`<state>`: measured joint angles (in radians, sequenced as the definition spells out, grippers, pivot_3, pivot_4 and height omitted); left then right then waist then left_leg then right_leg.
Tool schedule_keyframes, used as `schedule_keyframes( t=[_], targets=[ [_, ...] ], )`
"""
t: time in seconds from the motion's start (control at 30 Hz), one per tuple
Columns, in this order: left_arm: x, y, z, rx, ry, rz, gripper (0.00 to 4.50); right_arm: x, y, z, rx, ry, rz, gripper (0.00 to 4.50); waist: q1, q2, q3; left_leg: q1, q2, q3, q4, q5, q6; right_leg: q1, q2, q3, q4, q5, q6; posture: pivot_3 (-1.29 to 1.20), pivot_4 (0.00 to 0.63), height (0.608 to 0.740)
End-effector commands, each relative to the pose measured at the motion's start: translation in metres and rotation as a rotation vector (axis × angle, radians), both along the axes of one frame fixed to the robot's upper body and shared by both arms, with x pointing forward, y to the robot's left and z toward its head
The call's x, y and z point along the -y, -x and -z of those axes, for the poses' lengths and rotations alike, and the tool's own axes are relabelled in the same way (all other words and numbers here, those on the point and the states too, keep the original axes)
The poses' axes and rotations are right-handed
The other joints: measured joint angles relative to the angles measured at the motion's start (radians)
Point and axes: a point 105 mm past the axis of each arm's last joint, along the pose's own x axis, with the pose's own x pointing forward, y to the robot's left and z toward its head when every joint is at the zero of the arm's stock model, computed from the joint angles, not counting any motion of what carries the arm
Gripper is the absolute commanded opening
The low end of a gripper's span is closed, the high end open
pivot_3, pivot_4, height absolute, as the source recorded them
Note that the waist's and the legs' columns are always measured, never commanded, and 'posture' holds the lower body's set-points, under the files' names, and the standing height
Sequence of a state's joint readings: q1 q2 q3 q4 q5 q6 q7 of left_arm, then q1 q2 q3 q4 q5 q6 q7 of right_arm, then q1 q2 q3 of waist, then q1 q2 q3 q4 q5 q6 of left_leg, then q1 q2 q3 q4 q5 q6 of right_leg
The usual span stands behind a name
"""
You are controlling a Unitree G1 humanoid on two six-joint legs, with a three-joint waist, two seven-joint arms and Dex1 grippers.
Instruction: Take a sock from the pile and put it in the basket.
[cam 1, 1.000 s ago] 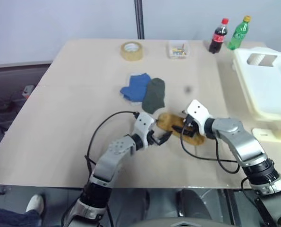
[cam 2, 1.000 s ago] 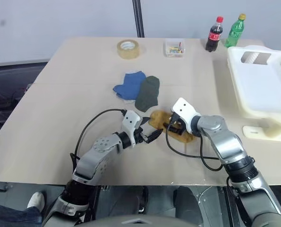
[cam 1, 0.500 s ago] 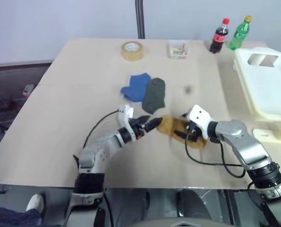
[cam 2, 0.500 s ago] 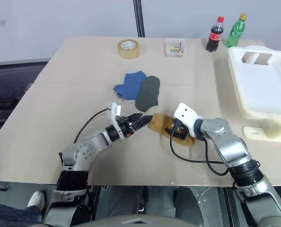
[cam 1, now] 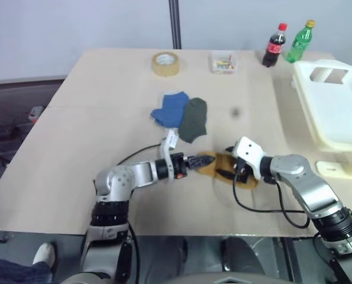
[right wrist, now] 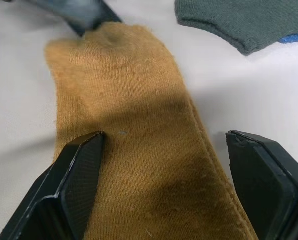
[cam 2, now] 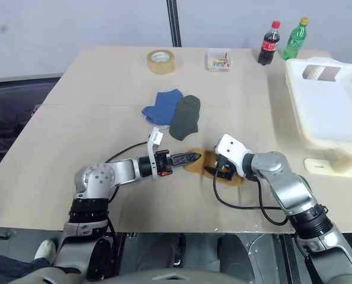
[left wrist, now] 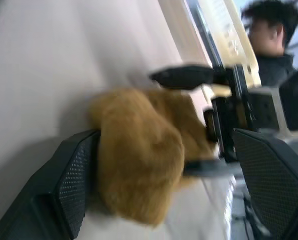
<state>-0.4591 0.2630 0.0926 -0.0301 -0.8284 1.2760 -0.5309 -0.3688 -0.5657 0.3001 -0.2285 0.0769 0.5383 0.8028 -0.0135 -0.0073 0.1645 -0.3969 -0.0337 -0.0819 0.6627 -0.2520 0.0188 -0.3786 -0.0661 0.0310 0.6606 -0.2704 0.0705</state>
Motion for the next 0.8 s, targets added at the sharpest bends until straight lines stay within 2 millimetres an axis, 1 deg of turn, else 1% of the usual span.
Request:
schedule_keyframes(
  t=[0.03, 0.2, 0.3, 0.4, 0.5, 0.53, 0.6, 0.67, 0.73, 0.8],
  targets=[
    [0.0, 0.018, 0.031, -0.115, -0.156, 0.058, 4.44, -0.002, 0.003, -0.003, 0.032, 0.009, -0.018, 4.07, 0.0, 0.0, 0.0, 0.0, 0.0, 0.0, 0.0, 0.0, -0.001, 0.0, 0.0, 0.0, 0.0, 0.0, 0.0, 0.0, 0.15, 0.738],
    [-0.009, 0.008, 0.025, -0.062, -0.289, -0.013, 4.44, -0.003, 0.001, -0.003, 0.039, 0.012, -0.014, 4.07, 0.0, 0.0, 0.0, 0.0, 0.0, 0.0, 0.0, 0.001, -0.002, 0.0, 0.0, 0.0, 0.0, 0.0, 0.0, 0.0, 0.15, 0.738],
    [-0.022, 0.005, 0.032, -0.054, -0.414, -0.07, 4.44, -0.004, 0.001, -0.002, 0.04, 0.009, -0.013, 4.07, -0.002, 0.0, -0.001, 0.001, 0.0, 0.0, 0.0, 0.001, -0.002, 0.0, 0.0, 0.001, 0.0, 0.0, 0.0, 0.0, 0.15, 0.738],
    [-0.037, -0.001, 0.039, -0.059, -0.502, -0.138, 4.44, -0.006, 0.001, -0.002, 0.041, 0.007, -0.014, 4.07, -0.003, 0.0, -0.003, 0.002, 0.001, 0.001, -0.001, 0.001, -0.002, 0.0, 0.0, 0.001, 0.001, 0.0, 0.0, 0.0, 0.15, 0.738],
    [-0.044, -0.008, 0.039, -0.06, -0.514, -0.188, 4.44, -0.007, 0.0, -0.002, 0.042, 0.005, -0.017, 4.07, -0.005, 0.0, -0.004, 0.005, 0.001, 0.001, -0.003, 0.0, 0.0, 0.001, 0.001, 0.003, 0.001, 0.0, 0.0, 0.0, 0.15, 0.738],
    [-0.042, -0.009, 0.039, -0.061, -0.509, -0.185, 4.44, -0.008, 0.0, -0.002, 0.042, 0.005, -0.018, 4.07, -0.006, 0.0, -0.004, 0.007, 0.001, 0.002, -0.004, 0.0, -0.001, 0.002, 0.001, 0.003, 0.001, 0.0, 0.0, 0.0, 0.15, 0.738],
    [-0.027, -0.004, 0.044, -0.088, -0.475, -0.136, 4.44, -0.01, 0.0, -0.002, 0.041, 0.003, -0.024, 4.07, -0.006, -0.001, -0.005, 0.012, 0.002, 0.004, -0.007, 0.0, -0.001, 0.005, 0.002, 0.005, 0.001, 0.0, 0.0, 0.0, 0.15, 0.738],
    [-0.002, 0.008, 0.046, -0.144, -0.373, -0.056, 4.44, -0.011, 0.0, -0.002, 0.041, 0.001, -0.03, 4.07, -0.004, 0.001, -0.008, 0.018, 0.002, 0.005, -0.009, 0.001, -0.001, 0.009, 0.002, 0.006, 0.001, 0.0, 0.0, 0.0, 0.15, 0.738],
    [0.017, 0.016, 0.042, -0.189, -0.266, 0.004, 4.44, -0.012, 0.0, -0.003, 0.042, 0.0, -0.031, 4.07, 0.003, 0.001, -0.009, 0.018, 0.001, 0.004, -0.009, 0.001, -0.001, 0.01, 0.001, 0.006, 0.0, 0.0, 0.0, 0.0, 0.15, 0.738],
    [0.026, 0.018, 0.035, -0.22, -0.167, 0.028, 4.44, -0.011, -0.001, -0.004, 0.044, 0.001, -0.031, 4.07, 0.009, 0.001, -0.01, 0.017, 0.0, 0.003, -0.009, 0.001, -0.001, 0.01, 0.0, 0.005, -0.001, 0.0, 0.0, 0.0, 0.15, 0.738]
  ],
)
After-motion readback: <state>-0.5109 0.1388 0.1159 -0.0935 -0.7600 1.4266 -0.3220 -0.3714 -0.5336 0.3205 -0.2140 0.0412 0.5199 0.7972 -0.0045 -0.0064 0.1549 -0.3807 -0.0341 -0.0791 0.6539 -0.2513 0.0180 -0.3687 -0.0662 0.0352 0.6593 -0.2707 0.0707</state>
